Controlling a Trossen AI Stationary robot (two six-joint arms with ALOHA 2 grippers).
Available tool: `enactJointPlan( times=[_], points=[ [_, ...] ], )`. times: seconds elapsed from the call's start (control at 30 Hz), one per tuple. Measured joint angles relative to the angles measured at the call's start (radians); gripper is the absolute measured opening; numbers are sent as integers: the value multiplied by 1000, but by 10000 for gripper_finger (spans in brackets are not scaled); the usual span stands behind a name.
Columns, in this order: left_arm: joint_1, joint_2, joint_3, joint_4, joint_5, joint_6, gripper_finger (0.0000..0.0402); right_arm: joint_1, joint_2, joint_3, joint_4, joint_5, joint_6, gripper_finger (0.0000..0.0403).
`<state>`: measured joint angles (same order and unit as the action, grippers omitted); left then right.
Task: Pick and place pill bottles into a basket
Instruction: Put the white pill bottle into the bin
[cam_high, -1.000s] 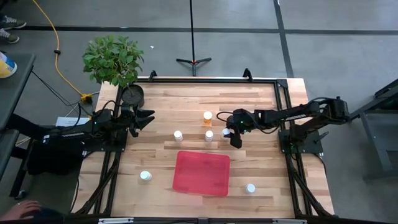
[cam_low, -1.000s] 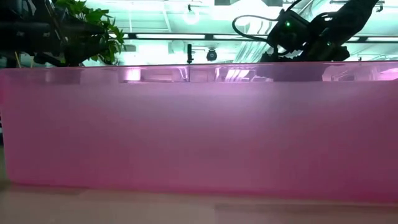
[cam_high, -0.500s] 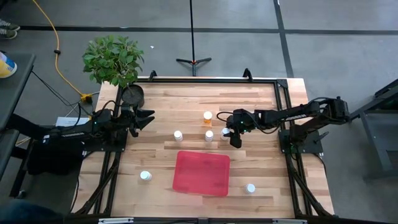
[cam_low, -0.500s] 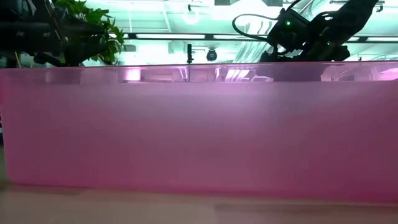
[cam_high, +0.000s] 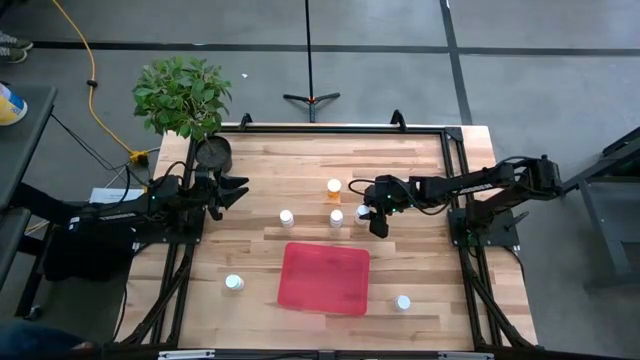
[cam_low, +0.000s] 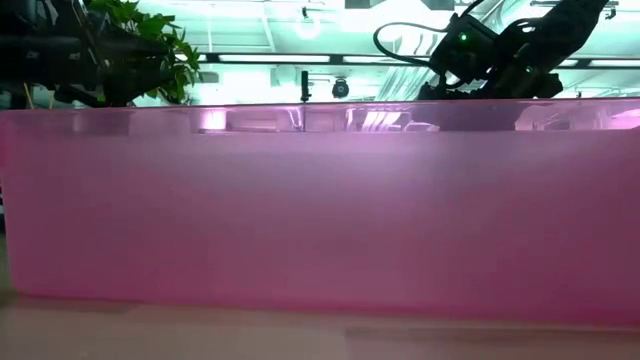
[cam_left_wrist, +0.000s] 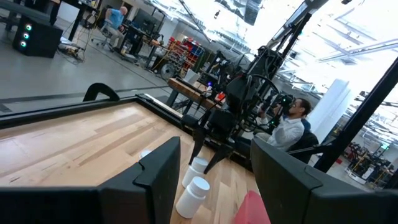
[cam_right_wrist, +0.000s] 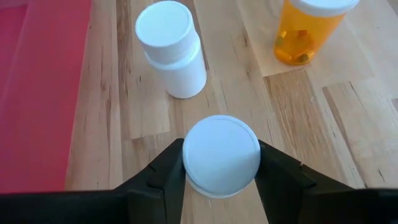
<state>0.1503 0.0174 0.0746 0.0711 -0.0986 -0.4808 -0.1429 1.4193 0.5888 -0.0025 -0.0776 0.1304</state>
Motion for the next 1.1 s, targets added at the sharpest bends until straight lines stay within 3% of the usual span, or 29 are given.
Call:
enactJointPlan(
  times=[0.6, 1.1],
  points=[
    [0, 0, 0, 0, 0, 0, 230, 0, -7, -3, 15, 9, 55, 149],
    [0, 0, 0, -3, 0, 0, 230, 15, -168, -3, 46, 22, 143, 149]
  ],
)
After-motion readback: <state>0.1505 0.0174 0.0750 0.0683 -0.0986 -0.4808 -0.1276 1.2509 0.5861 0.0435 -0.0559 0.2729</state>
